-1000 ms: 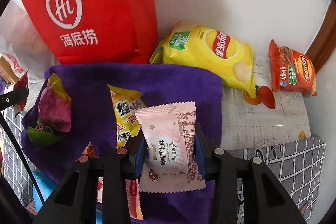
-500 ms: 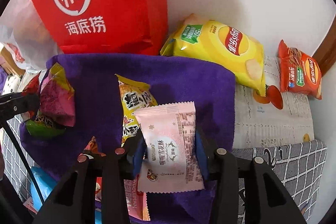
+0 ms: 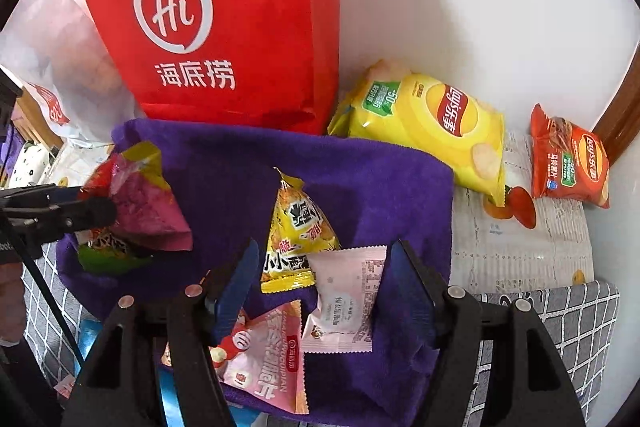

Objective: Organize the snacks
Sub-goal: 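Open the right tool to drop the pink pastry bag while the left tool releases the red-gold bag, then grasp the white printed bag with the right tool while the left tool grasps the pink translucent bag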

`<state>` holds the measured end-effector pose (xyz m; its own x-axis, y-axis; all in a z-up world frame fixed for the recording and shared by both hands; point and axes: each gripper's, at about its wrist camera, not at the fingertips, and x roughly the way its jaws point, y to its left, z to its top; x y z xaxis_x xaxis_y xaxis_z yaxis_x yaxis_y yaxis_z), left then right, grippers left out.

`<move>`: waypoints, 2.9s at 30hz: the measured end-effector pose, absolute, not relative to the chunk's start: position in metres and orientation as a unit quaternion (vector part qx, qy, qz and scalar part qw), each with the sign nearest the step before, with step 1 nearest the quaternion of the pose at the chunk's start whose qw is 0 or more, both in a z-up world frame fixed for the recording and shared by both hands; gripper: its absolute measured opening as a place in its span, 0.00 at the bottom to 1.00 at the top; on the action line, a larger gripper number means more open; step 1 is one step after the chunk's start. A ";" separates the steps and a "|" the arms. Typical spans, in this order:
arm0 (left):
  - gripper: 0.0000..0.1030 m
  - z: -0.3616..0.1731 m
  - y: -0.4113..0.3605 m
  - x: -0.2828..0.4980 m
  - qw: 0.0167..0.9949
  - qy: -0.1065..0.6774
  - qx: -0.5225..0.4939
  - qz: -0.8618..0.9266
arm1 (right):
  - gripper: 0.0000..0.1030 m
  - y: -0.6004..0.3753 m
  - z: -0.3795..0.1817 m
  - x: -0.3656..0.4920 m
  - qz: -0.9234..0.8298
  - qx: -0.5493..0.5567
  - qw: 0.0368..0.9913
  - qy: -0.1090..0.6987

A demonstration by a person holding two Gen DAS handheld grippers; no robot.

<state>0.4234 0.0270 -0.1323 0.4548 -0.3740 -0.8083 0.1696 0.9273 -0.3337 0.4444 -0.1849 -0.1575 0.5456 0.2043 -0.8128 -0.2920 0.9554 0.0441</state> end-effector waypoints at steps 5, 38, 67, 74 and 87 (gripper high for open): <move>0.66 -0.131 0.022 0.423 0.851 0.493 -0.090 -0.157 | 0.66 -0.182 -0.154 0.442 0.143 -0.051 0.880 0.450; 0.72 -0.064 0.011 0.366 0.882 0.439 -0.065 -0.161 | 0.66 -0.176 -0.107 0.338 0.126 -0.039 0.908 0.397; 0.72 -0.099 0.067 0.213 0.876 0.473 -0.037 -0.093 | 0.74 -0.124 -0.224 0.204 0.258 -0.046 0.838 0.478; 0.72 -0.113 0.081 0.191 0.871 0.484 -0.035 -0.074 | 0.74 -0.121 -0.232 0.201 0.261 -0.055 0.844 0.465; 0.72 -0.162 0.071 0.168 0.850 0.519 -0.045 -0.072 | 0.62 -0.168 -0.216 0.164 0.209 -0.052 0.883 0.417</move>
